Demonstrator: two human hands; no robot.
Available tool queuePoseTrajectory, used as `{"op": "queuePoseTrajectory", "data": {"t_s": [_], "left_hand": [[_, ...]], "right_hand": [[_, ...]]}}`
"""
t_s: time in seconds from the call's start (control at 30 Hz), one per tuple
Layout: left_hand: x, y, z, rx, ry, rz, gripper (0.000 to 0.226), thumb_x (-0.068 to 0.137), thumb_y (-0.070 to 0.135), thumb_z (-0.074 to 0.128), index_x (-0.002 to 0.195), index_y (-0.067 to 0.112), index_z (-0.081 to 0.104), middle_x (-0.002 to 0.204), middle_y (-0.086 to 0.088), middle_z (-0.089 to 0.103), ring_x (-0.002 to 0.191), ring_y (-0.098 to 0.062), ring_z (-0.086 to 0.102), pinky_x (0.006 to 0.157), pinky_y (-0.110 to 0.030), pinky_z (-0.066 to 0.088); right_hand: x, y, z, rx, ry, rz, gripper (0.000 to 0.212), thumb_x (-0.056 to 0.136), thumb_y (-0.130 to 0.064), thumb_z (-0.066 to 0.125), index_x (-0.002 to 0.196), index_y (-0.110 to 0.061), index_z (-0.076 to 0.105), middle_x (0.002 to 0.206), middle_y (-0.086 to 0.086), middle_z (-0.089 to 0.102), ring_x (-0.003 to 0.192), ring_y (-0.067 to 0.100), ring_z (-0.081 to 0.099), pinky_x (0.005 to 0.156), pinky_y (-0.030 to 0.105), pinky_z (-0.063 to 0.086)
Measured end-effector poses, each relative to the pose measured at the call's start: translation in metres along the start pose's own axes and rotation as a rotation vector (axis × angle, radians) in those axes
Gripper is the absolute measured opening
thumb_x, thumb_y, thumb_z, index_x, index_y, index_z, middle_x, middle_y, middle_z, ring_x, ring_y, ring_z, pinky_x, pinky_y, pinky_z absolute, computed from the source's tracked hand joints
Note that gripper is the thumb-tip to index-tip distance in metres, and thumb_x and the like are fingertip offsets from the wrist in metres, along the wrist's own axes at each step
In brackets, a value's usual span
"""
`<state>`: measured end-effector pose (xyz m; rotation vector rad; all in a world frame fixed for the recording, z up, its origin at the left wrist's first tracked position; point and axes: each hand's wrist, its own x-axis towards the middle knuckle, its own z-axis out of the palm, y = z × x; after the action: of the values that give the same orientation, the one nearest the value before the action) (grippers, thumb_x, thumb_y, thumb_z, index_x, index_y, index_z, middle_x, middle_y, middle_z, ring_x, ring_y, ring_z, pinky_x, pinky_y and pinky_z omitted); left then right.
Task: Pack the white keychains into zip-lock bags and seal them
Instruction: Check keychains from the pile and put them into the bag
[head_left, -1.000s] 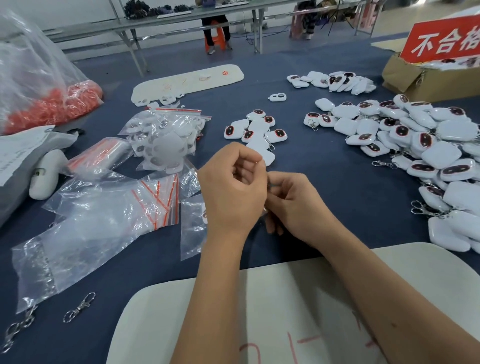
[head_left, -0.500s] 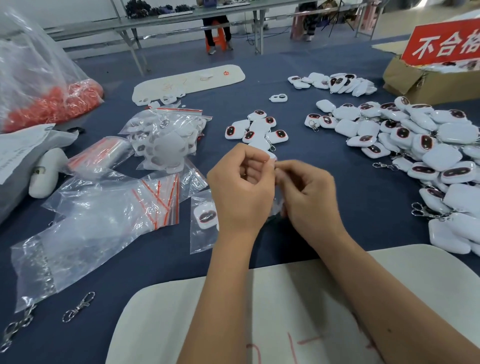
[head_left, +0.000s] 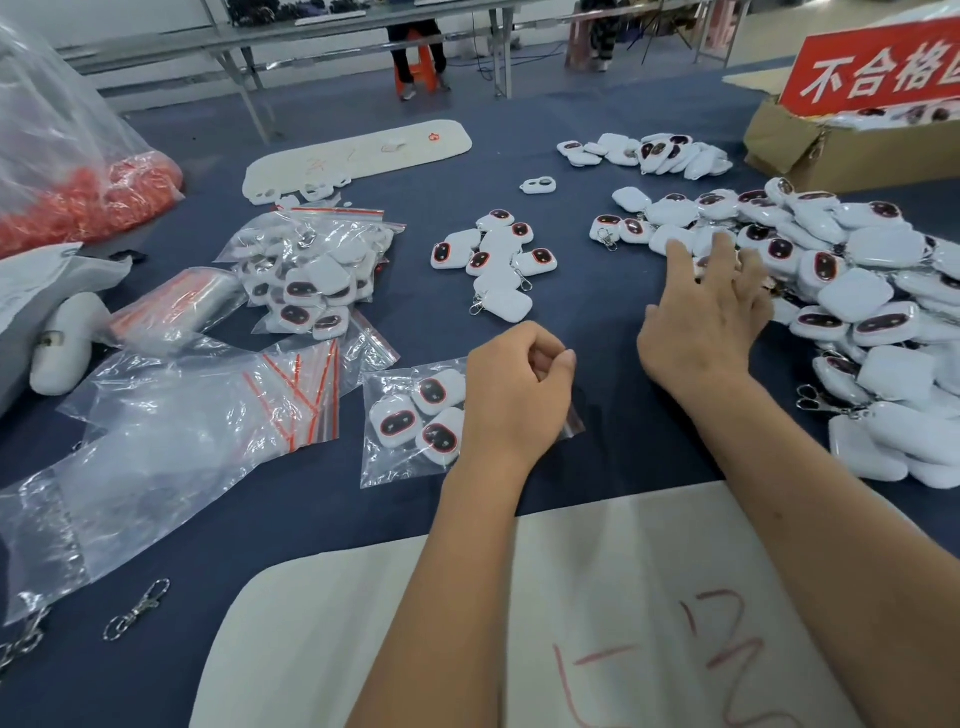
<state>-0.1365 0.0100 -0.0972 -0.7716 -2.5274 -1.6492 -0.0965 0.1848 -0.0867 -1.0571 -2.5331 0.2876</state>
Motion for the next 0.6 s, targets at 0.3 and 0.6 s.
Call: {"op": "queuePoseTrajectory", "data": {"t_s": [0.3,0.6], "left_hand": [[-0.004,0.003,0.000,0.034,-0.067,0.026,0.011,0.088,0.011,0.074,0.081,0.017,0.069,0.070,0.009,0.067,0.060,0.001,0.061,0.060,-0.011,0.048],[-0.015,0.022,0.010,0.169,-0.075,0.342,0.017,0.079,-0.003,0.067,0.090,0.011,0.066,0.085,-0.002,0.057,0.073,-0.016,0.049,0.068,-0.031,0.042]], "right_hand": [[-0.008,0.001,0.005,0.145,0.047,-0.232,0.028,0.100,-0.007,0.061,0.126,-0.005,0.070,0.122,0.020,0.056,0.111,0.042,0.048,0.096,0.042,0.039],[-0.046,-0.025,-0.006,0.743,0.110,0.011,0.022,0.102,-0.020,0.058,0.097,-0.012,0.078,0.088,-0.003,0.074,0.088,0.019,0.068,0.082,0.029,0.047]]}}
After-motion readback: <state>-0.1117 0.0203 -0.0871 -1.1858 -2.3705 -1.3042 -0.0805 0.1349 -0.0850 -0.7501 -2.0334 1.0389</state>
